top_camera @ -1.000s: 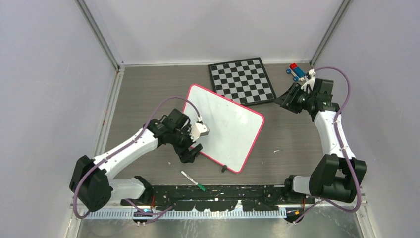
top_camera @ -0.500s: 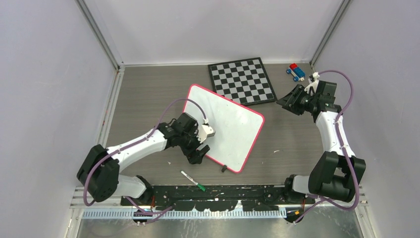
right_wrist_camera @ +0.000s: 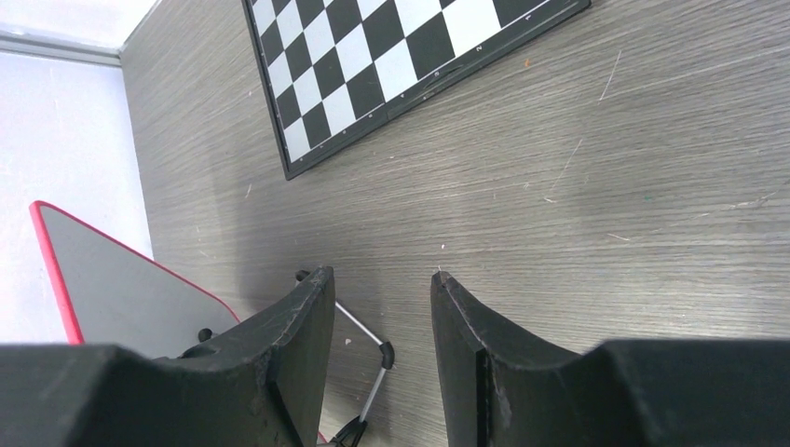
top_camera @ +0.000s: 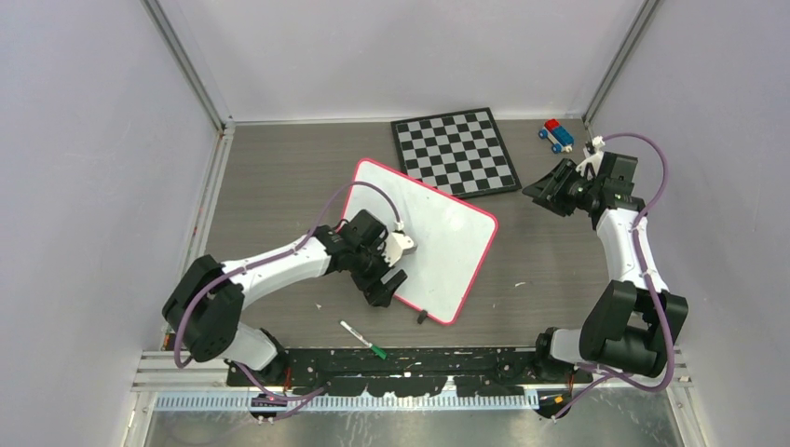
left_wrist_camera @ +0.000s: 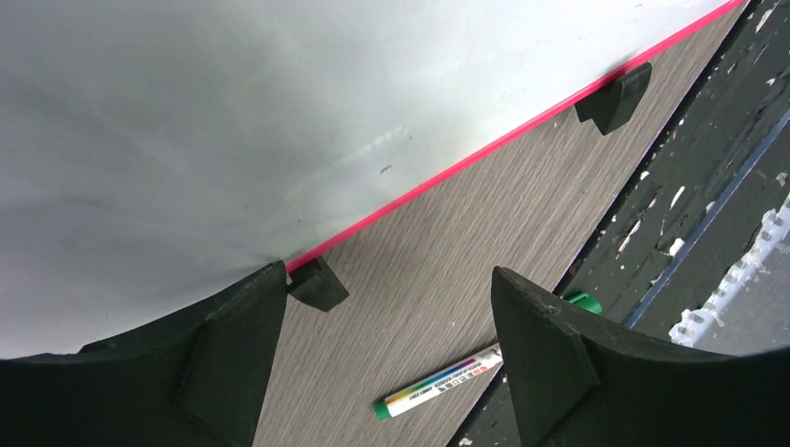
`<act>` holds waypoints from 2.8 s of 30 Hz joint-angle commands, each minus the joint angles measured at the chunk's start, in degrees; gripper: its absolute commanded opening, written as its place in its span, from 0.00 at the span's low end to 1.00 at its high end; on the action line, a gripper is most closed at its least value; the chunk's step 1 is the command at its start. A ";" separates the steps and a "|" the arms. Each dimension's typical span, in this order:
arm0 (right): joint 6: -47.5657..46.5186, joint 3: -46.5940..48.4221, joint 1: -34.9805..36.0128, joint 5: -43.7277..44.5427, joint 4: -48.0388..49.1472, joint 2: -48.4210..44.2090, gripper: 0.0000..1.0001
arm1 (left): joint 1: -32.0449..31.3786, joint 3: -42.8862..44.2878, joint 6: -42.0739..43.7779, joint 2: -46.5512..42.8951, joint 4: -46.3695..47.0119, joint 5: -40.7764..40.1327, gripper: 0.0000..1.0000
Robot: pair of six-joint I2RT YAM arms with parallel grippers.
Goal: Write a sentence on the whiteboard
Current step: Move the whiteboard to the center of the board.
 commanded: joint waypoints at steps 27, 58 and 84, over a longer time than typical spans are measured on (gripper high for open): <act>-2.53 1.92 -2.38 -4.04 0.25 -0.06 0.51 | -13.34 20.77 10.58 7.58 -4.52 0.45 0.91; -11.36 -5.39 35.84 21.59 -17.64 -18.04 0.48 | 17.68 20.10 -11.46 -15.15 -2.28 2.25 0.86; -5.86 -12.54 50.91 39.00 -3.39 -1.37 0.48 | 36.69 13.96 -24.03 -22.56 0.41 -0.97 0.90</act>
